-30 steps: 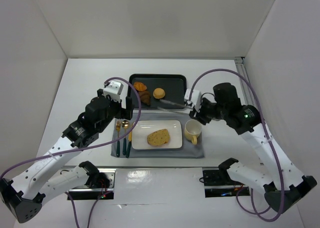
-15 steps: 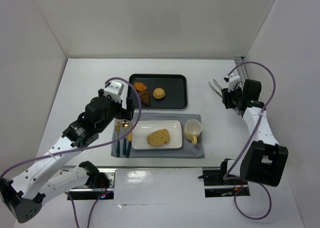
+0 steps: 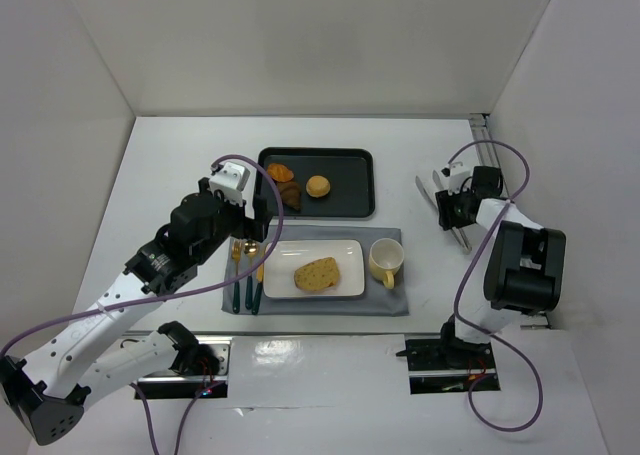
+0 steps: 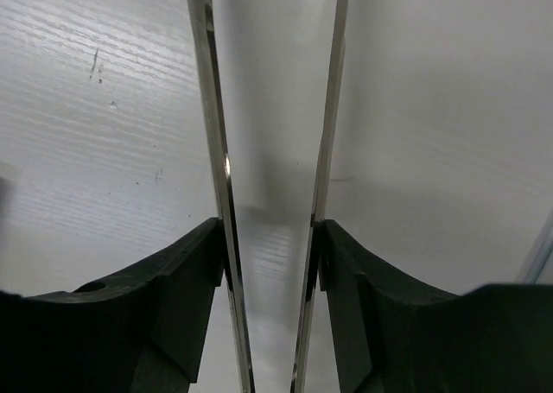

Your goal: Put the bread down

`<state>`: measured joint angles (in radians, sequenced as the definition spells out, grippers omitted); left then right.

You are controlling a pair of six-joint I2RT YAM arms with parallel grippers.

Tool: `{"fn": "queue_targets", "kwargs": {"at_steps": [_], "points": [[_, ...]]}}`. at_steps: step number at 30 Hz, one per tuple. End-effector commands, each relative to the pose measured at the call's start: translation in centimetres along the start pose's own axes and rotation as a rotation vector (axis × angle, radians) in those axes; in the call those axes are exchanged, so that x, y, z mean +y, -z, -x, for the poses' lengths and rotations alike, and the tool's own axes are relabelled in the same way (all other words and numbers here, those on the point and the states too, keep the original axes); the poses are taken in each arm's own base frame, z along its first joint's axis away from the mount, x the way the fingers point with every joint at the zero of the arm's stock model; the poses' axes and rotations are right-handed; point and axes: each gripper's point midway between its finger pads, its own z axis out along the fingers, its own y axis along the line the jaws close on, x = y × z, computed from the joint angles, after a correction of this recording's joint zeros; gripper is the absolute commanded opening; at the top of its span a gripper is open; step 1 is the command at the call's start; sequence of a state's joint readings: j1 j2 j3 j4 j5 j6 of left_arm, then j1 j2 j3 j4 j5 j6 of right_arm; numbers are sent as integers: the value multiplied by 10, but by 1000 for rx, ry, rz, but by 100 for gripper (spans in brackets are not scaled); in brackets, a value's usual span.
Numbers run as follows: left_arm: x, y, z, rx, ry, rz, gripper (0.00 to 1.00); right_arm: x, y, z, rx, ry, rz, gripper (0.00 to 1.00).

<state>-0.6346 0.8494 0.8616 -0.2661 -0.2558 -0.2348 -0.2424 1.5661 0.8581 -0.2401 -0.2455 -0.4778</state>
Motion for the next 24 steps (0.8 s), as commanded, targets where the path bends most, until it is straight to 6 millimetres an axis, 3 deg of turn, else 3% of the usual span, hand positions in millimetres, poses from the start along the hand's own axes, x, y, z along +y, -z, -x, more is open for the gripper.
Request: {"fn": "queue_targets", "kwargs": {"at_steps": [1, 7, 8, 9, 10, 12, 16, 19, 24], "points": [[-3, -1, 12, -46, -4, -21, 100, -10, -6, 5, 11, -8, -23, 57], [-3, -1, 12, -46, -4, -21, 100, -8, -10, -11, 59, -36, 22, 68], [-3, -1, 12, -46, -4, -21, 100, -7, -10, -13, 59, -37, 36, 78], [-3, -1, 12, -46, -4, -21, 100, -7, -10, -13, 59, -37, 36, 80], [-3, -1, 12, -46, -4, -21, 100, -10, -3, -13, 49, -55, 43, 99], [-3, -1, 12, -46, -4, -21, 100, -8, 5, -8, 20, -59, 69, 100], [-3, -1, 12, -46, -4, -21, 100, -14, 40, 6, -41, -78, 76, 100], [-5, -1, 12, -44, -4, -32, 100, -14, 68, 29, -110, -65, 48, 100], [-7, -3, 9, -34, -6, -41, 100, 3, 107, 57, -263, -52, 68, 100]]}}
